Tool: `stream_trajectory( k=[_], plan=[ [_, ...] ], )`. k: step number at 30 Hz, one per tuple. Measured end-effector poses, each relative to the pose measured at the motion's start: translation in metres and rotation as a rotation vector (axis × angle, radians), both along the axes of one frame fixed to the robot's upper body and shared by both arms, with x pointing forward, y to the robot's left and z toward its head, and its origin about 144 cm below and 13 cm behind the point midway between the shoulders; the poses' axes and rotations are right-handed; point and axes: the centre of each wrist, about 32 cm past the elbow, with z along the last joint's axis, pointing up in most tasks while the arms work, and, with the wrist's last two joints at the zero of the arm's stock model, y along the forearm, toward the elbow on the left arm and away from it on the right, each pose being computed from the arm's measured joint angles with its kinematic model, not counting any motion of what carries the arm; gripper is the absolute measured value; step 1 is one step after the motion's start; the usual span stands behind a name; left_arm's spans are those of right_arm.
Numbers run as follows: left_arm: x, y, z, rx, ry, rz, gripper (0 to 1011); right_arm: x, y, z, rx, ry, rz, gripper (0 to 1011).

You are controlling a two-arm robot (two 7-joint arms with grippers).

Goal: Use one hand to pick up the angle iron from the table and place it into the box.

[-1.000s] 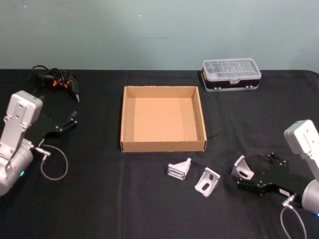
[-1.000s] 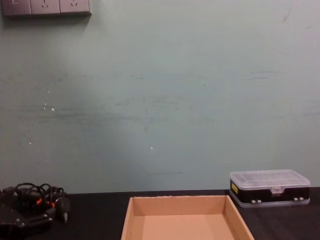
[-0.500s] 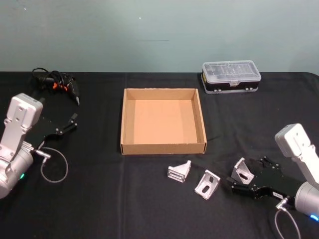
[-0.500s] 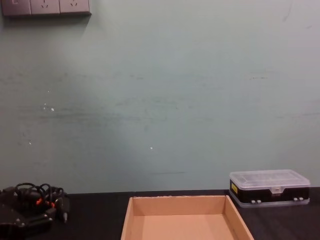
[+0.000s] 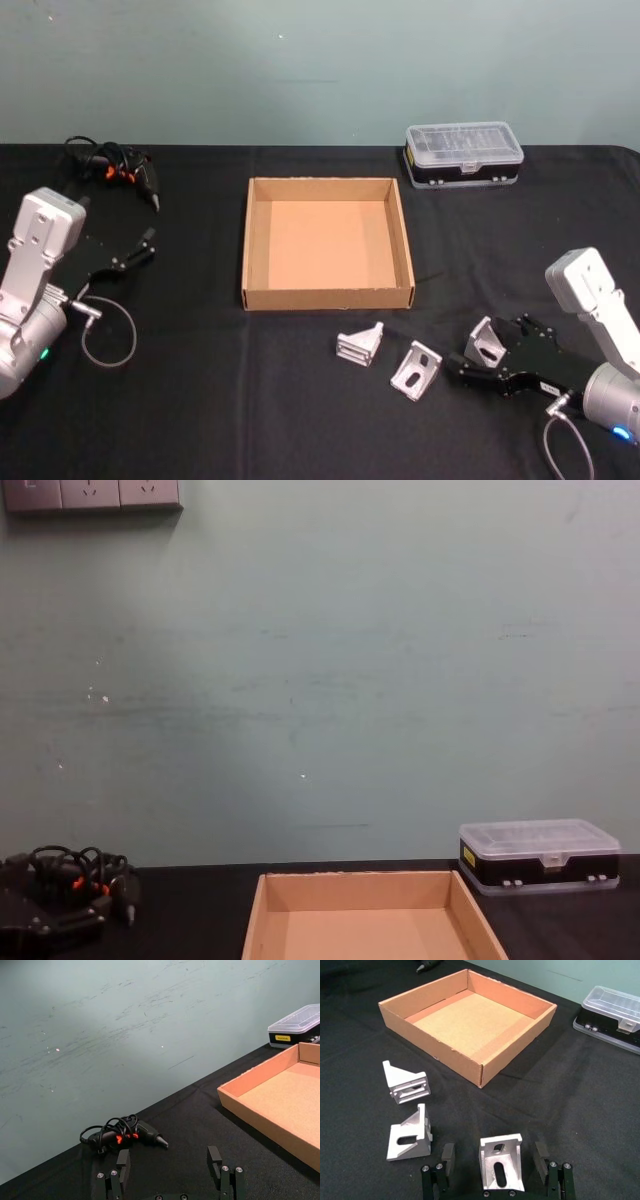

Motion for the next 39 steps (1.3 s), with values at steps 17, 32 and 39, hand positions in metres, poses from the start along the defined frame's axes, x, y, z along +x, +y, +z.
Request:
stream_trajectory(
  k=[17, 32, 39],
  plan=[
    [0.0, 0.0, 0.0, 0.0, 0.0, 0.0, 1011, 0.0002, -0.0002, 0.0, 0.001, -0.002, 0.0, 877],
    [0.0, 0.0, 0.0, 0.0, 0.0, 0.0, 1011, -0.0002, -0.0002, 0.0003, 0.001, -0.003, -0.001, 463],
    [0.0, 0.0, 0.0, 0.0, 0.0, 0.0, 1011, -0.0003, -0.0002, 0.0004, 0.001, -0.003, -0.001, 457]
  ],
)
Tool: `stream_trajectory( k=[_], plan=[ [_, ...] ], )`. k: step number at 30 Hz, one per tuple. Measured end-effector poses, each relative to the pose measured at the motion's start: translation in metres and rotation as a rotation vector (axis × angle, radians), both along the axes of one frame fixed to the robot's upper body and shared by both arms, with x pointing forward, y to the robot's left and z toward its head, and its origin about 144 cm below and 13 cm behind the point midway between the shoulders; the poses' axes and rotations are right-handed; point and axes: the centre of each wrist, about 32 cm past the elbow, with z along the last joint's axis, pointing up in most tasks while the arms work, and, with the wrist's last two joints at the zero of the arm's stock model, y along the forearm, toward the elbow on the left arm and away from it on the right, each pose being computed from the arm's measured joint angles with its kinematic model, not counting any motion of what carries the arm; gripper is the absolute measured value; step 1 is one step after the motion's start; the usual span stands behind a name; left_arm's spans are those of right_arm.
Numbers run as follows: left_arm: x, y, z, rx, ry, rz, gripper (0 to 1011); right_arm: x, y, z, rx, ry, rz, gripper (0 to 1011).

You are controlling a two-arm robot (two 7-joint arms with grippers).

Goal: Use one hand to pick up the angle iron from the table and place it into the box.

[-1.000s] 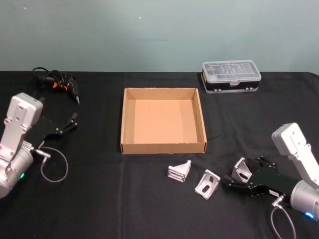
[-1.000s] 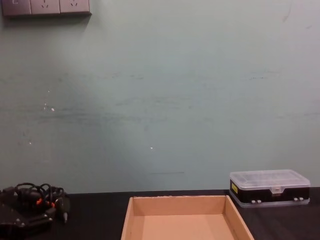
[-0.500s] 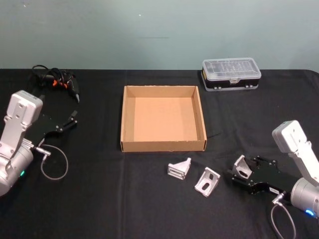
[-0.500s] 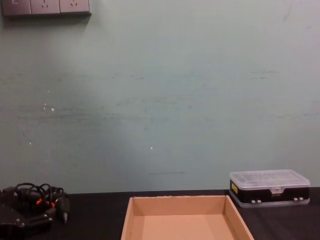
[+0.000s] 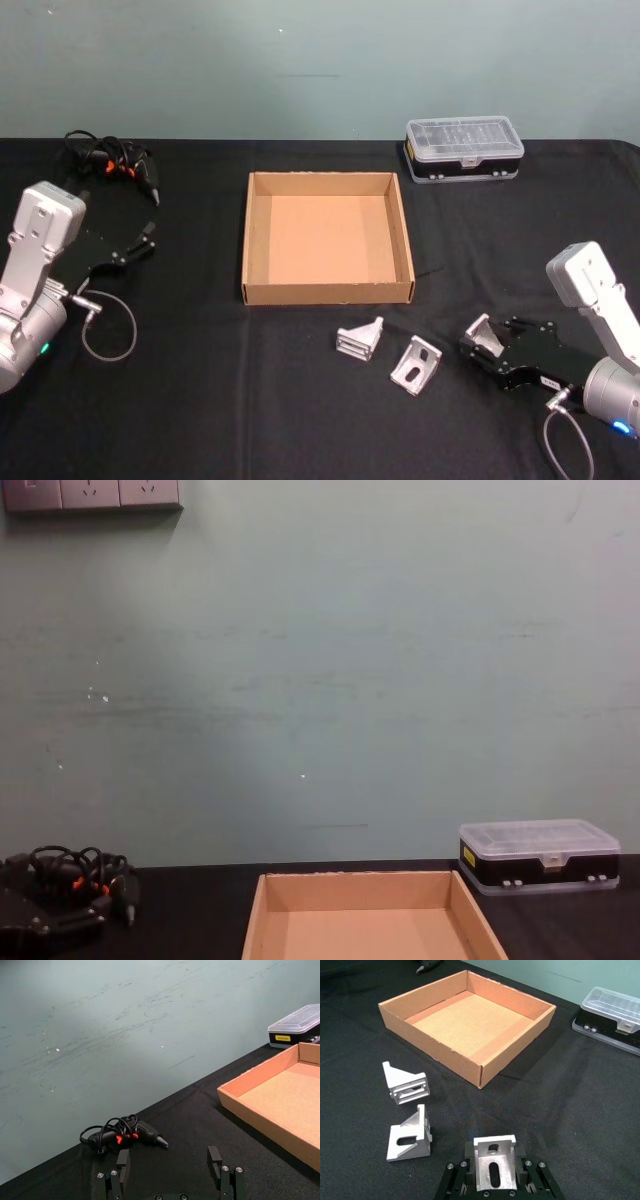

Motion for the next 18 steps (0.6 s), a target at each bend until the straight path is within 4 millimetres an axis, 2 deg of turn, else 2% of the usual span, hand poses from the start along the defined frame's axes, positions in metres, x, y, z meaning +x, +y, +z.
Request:
stream_trajectory(
  k=[12, 18],
  plan=[
    [0.0, 0.0, 0.0, 0.0, 0.0, 0.0, 1011, -0.002, 0.001, 0.002, 0.016, -0.02, 0.0, 457],
    [0.0, 0.0, 0.0, 0.0, 0.0, 0.0, 1011, -0.006, 0.004, 0.02, 0.04, -0.085, 0.015, 457]
  ],
)
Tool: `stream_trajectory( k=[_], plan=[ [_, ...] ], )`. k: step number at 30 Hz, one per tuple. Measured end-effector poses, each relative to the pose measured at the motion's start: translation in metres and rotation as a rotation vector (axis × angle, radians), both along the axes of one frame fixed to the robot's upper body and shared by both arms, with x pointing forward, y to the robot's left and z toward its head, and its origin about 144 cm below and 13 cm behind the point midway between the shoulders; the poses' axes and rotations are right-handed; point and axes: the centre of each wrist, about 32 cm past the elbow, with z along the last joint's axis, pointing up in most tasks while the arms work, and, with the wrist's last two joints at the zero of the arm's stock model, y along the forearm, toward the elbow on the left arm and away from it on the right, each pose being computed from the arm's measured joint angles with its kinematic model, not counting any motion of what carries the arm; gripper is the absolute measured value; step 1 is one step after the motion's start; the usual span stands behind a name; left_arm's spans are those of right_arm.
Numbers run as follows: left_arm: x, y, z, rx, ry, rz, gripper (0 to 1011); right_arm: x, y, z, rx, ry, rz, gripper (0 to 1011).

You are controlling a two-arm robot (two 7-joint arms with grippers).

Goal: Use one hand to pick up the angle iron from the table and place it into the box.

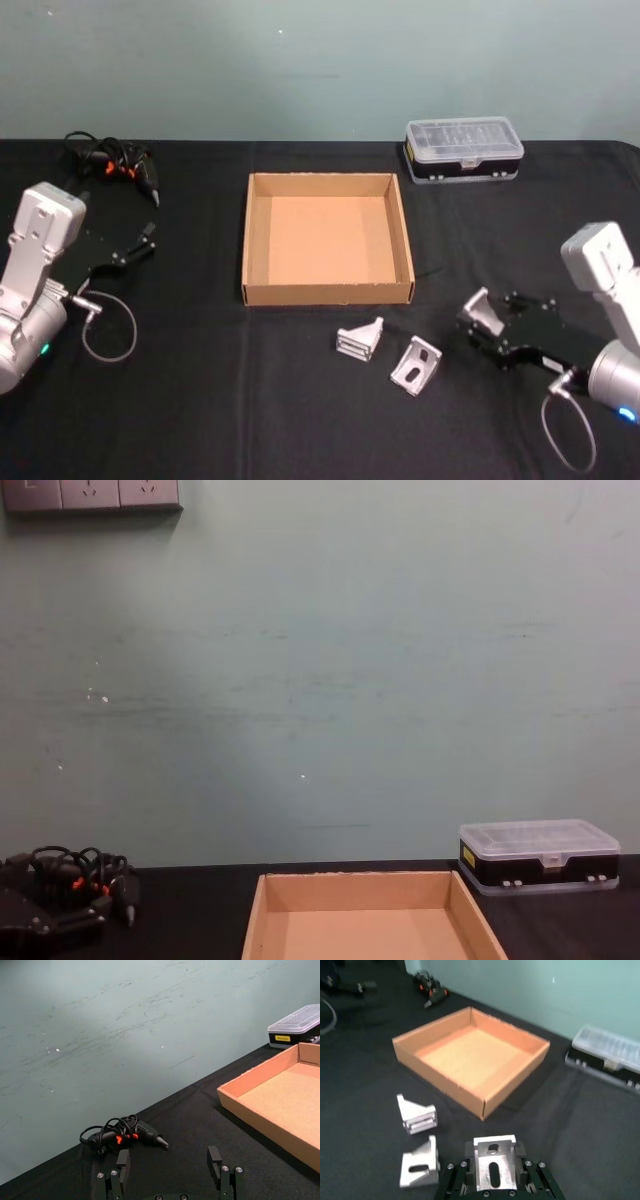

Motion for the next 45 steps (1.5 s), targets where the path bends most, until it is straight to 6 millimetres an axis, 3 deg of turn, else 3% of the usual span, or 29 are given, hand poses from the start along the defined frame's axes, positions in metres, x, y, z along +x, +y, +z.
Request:
stream_trajectory(
  k=[4, 10, 24, 37, 45],
  plan=[
    [0.0, 0.0, 0.0, 0.0, 0.0, 0.0, 1011, 0.003, 0.004, 0.013, 0.011, -0.036, 0.017, 457],
    [0.0, 0.0, 0.0, 0.0, 0.0, 0.0, 1011, 0.023, 0.011, 0.031, 0.031, -0.061, 0.027, 457],
    [0.0, 0.0, 0.0, 0.0, 0.0, 0.0, 1011, 0.099, 0.032, 0.056, 0.079, -0.037, 0.015, 456],
    [0.0, 0.0, 0.0, 0.0, 0.0, 0.0, 1011, 0.152, 0.064, 0.05, 0.109, 0.032, 0.014, 457],
    [0.0, 0.0, 0.0, 0.0, 0.0, 0.0, 1011, 0.173, 0.082, 0.042, 0.066, 0.053, 0.017, 457]
  ],
)
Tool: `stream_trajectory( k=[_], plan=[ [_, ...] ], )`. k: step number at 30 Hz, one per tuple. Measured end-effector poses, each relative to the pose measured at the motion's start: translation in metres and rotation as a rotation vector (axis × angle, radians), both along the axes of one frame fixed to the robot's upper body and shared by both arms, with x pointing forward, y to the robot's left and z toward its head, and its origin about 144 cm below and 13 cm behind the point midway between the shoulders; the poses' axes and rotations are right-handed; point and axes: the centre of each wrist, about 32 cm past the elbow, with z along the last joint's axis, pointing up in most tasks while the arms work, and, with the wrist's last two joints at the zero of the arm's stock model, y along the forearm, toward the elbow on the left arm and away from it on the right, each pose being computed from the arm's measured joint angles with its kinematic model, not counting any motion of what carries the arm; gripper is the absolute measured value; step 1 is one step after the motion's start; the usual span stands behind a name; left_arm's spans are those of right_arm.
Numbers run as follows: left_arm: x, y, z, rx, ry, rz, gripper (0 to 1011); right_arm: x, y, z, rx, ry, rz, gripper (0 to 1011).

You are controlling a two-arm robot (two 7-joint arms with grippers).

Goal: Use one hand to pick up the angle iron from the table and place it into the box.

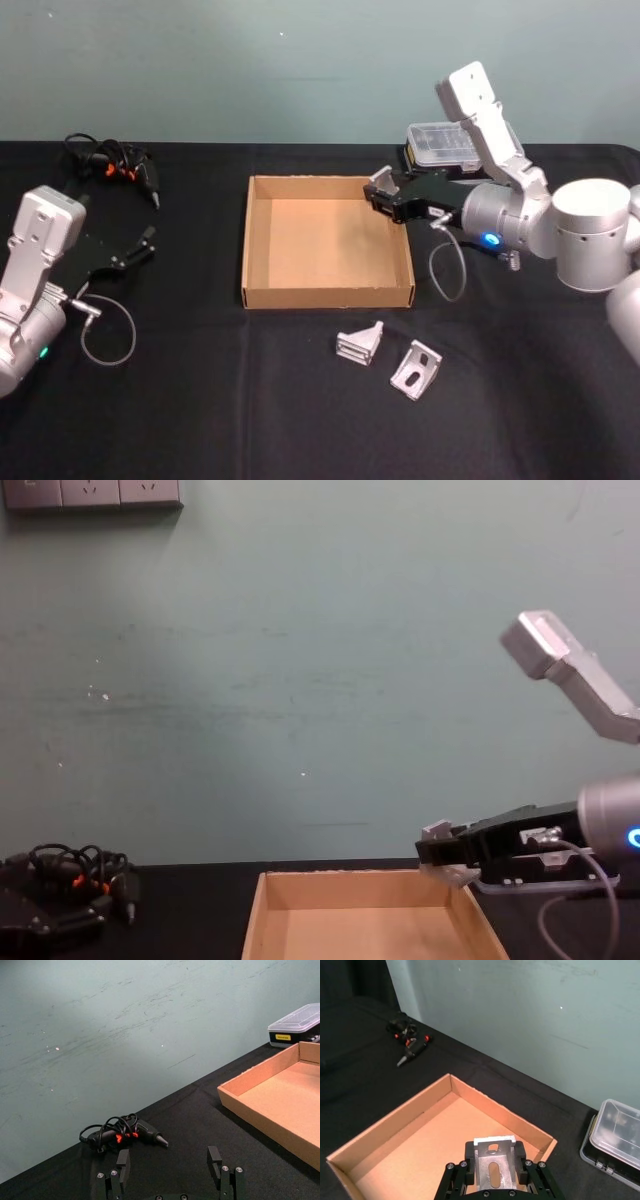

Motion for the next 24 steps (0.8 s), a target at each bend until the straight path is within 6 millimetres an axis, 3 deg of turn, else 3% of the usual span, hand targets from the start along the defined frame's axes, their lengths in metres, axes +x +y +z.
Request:
stream_trajectory(
  k=[12, 24],
  plan=[
    [0.0, 0.0, 0.0, 0.0, 0.0, 0.0, 1011, 0.025, 0.016, -0.009, -0.052, 0.022, 0.008, 457],
    [0.0, 0.0, 0.0, 0.0, 0.0, 0.0, 1011, 0.029, 0.027, -0.017, -0.065, 0.066, 0.022, 457]
  ],
)
